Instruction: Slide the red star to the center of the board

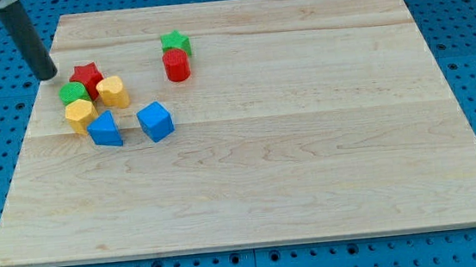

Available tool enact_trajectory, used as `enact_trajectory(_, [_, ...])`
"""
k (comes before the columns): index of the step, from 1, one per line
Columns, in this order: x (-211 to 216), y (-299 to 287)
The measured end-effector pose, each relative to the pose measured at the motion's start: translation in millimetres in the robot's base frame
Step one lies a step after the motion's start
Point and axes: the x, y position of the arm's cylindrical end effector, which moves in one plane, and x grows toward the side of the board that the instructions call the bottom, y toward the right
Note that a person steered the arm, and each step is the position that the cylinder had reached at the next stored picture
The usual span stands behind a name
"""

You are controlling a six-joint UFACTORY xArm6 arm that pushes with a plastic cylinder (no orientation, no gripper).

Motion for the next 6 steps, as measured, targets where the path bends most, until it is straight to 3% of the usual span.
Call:
enact_trajectory(1, [11,21])
enact_trajectory(3, [5,138])
enact_trajectory(6, [23,192])
